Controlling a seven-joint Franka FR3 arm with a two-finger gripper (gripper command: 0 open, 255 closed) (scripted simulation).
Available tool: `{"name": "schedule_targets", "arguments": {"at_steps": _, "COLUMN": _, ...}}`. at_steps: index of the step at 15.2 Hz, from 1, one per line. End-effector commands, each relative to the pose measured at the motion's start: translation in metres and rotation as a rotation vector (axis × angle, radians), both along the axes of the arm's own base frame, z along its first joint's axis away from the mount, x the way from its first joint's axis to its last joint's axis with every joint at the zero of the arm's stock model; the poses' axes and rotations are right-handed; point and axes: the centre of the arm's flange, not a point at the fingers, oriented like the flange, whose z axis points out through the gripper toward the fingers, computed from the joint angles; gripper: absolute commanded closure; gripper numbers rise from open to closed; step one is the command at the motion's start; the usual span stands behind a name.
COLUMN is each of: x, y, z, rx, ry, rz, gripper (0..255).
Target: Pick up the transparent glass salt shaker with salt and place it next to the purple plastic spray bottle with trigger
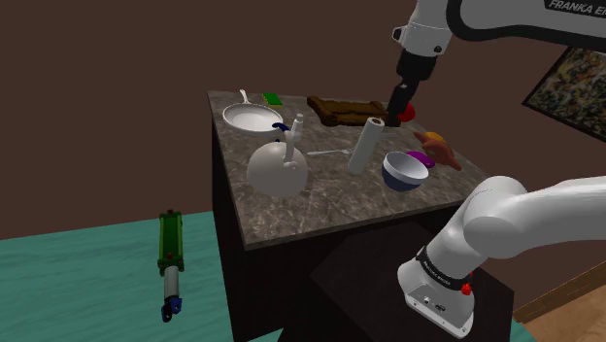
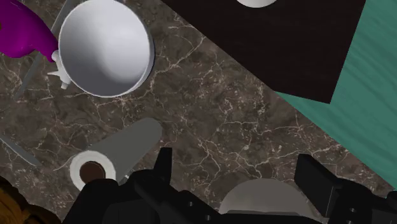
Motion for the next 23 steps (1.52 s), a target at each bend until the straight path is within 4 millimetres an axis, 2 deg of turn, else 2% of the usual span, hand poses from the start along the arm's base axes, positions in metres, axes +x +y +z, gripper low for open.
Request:
{"name": "schedule_targets", "arguments": {"at_steps": 1, "x": 0.000, "y": 0.000, "z": 0.000, "rx": 0.000, "ry": 0.000, "rz": 0.000, "gripper": 0}}
{"name": "schedule_targets", "arguments": {"at_steps": 23, "x": 0.267, "y": -0.087, "z": -0.113, "rx": 0.140, "ry": 0.048, "rz": -0.094, "gripper": 0}}
